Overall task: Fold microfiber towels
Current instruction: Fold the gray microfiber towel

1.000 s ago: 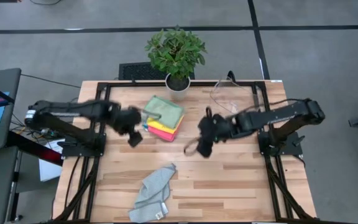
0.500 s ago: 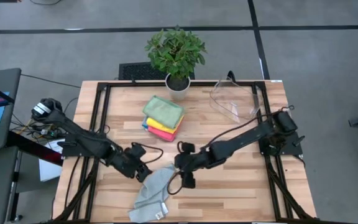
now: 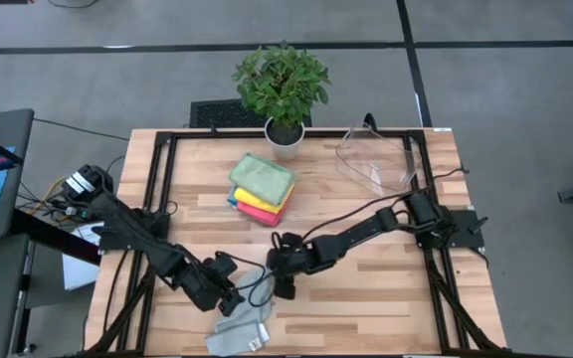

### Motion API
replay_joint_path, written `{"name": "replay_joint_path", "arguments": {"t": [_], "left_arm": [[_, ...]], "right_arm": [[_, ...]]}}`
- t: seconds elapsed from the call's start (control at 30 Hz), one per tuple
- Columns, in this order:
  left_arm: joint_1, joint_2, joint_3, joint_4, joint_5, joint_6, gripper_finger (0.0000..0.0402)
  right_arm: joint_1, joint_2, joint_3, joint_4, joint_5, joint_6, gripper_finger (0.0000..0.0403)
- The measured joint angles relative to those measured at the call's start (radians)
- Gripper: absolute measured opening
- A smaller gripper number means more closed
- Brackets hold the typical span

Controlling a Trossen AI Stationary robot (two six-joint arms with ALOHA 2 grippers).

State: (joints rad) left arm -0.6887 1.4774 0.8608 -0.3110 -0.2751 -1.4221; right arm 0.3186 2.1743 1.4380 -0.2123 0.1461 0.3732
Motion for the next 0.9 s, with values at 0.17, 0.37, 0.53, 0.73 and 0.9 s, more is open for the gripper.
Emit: {"name": "replay_joint_path", "arguments": {"t": [0.17,0.37,0.53,0.73,0.9], "left_arm": [[-0.007,-0.008,0.000,-0.004,0.000,0.009,0.0295],[-0.004,-0.007,-0.001,0.038,-0.016,0.082,0.0295],[0.013,-0.006,0.000,0.065,-0.045,0.103,0.0295],[0.067,-0.004,-0.001,0.282,-0.078,0.196,0.0295],[0.131,-0.004,0.000,0.502,-0.059,0.316,0.0295]], "right_arm": [[0.036,-0.029,0.041,-0.022,-0.016,0.004,0.0033],[0.073,-0.168,0.074,-0.189,0.005,0.043,0.0018],[0.119,-0.312,0.097,-0.295,0.106,0.093,0.0015],[0.148,-0.456,0.096,-0.397,0.164,0.202,0.0009],[0.165,-0.551,0.096,-0.419,0.238,0.247,0.0013]]}}
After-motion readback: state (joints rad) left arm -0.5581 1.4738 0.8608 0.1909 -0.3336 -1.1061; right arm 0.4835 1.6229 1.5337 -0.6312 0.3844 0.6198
